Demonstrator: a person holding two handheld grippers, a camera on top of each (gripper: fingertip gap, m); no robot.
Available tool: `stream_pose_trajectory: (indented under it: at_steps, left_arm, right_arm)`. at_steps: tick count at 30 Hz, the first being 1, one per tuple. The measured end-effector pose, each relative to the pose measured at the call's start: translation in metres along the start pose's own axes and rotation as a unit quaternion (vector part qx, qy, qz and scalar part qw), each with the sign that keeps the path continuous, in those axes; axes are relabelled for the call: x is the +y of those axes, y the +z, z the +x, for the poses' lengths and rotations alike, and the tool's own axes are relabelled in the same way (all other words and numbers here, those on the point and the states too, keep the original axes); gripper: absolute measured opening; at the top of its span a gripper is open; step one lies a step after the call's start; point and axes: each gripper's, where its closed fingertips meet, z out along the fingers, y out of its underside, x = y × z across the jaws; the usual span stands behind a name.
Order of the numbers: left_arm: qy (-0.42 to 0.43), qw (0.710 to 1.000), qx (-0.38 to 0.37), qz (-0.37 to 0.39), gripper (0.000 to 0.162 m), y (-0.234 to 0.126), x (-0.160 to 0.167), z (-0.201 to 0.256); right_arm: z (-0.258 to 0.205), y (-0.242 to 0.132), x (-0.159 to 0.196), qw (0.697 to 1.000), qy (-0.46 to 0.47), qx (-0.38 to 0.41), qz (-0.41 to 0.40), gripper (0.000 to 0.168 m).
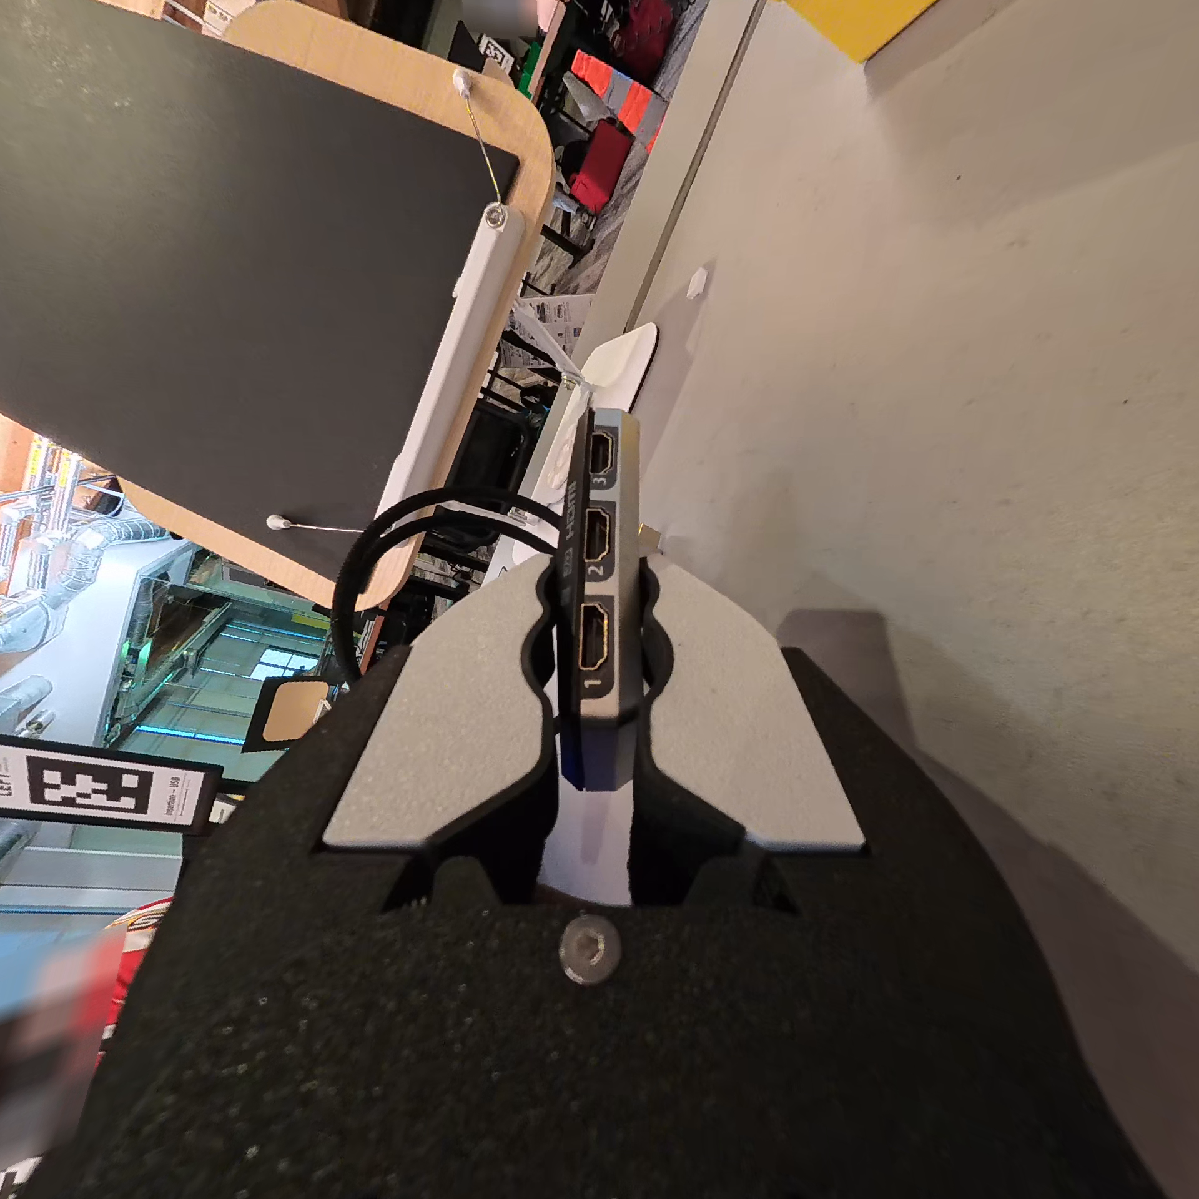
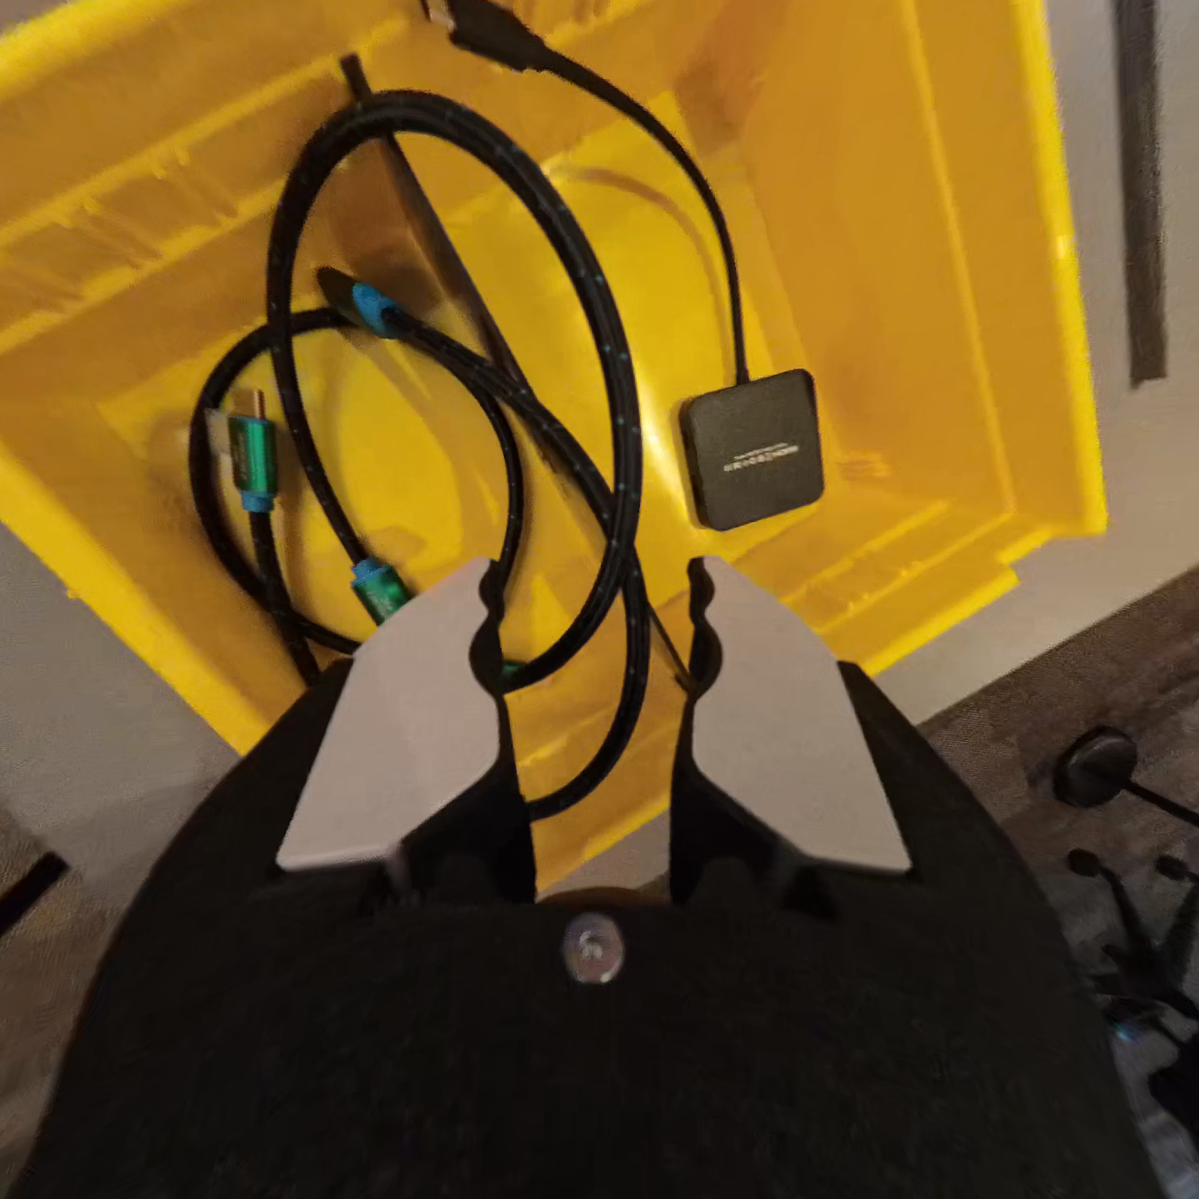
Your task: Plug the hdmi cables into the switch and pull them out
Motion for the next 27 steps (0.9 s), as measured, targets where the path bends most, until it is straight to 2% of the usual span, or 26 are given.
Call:
stream_pose_trajectory:
  at_steps: [2, 4, 5, 8, 10, 12, 13, 16, 18, 22, 25, 27]
  left_arm:
    - [-0.001, 1.0, -0.001, 0.002, 0.022, -0.001, -0.001, -0.001]
    - [-0.005, 1.0, 0.0, 0.003, 0.022, -0.001, -0.001, -0.002]
    - [-0.007, 1.0, 0.0, 0.003, 0.022, -0.001, -0.001, -0.003]
    - [-0.016, 1.0, 0.004, 0.006, 0.022, -0.001, 0.0, -0.005]
    - [-0.038, 0.999, 0.015, 0.013, 0.022, -0.002, 0.0, -0.009]
    - [-0.116, 0.991, 0.043, 0.046, 0.022, -0.01, -0.007, -0.019]
    - [-0.164, 0.982, 0.069, 0.069, 0.022, -0.016, -0.013, -0.026]
    - [-0.266, 0.938, 0.17, 0.144, 0.021, -0.048, -0.04, -0.042]
    - [-0.297, 0.908, 0.235, 0.179, 0.022, -0.073, -0.059, -0.048]
    - [-0.27, 0.874, 0.344, 0.212, 0.022, -0.119, -0.094, -0.038]
    - [-0.222, 0.879, 0.369, 0.204, 0.022, -0.14, -0.112, -0.026]
    - [-0.207, 0.886, 0.366, 0.197, 0.025, -0.147, -0.121, -0.022]
  right_arm:
    - [0.004, -0.028, -0.002, 0.993, 0.053, 0.071, 0.074, 0.058]
    - [-0.001, -0.06, 0.001, 0.969, 0.131, 0.147, 0.147, 0.056]
    - [-0.016, -0.071, -0.003, 0.953, 0.167, 0.156, 0.2, 0.056]
    - [-0.096, -0.085, -0.038, 0.883, 0.24, 0.095, 0.391, 0.048]
    - [-0.151, -0.079, -0.067, 0.836, 0.263, 0.039, 0.48, 0.04]
    - [-0.194, -0.071, -0.099, 0.798, 0.267, -0.021, 0.54, 0.039]
    - [-0.21, -0.068, -0.118, 0.794, 0.253, -0.046, 0.551, 0.041]
    - [-0.233, -0.067, -0.164, 0.83, 0.161, -0.083, 0.527, 0.045]
    - [-0.232, -0.075, -0.193, 0.845, 0.093, -0.088, 0.519, 0.046]
    - [-0.217, -0.086, -0.255, 0.855, -0.003, -0.099, 0.51, 0.049]
    - [-0.23, -0.077, -0.284, 0.871, -0.083, -0.128, 0.467, 0.055]
    - [-0.243, -0.069, -0.289, 0.881, -0.141, -0.12, 0.436, 0.04]
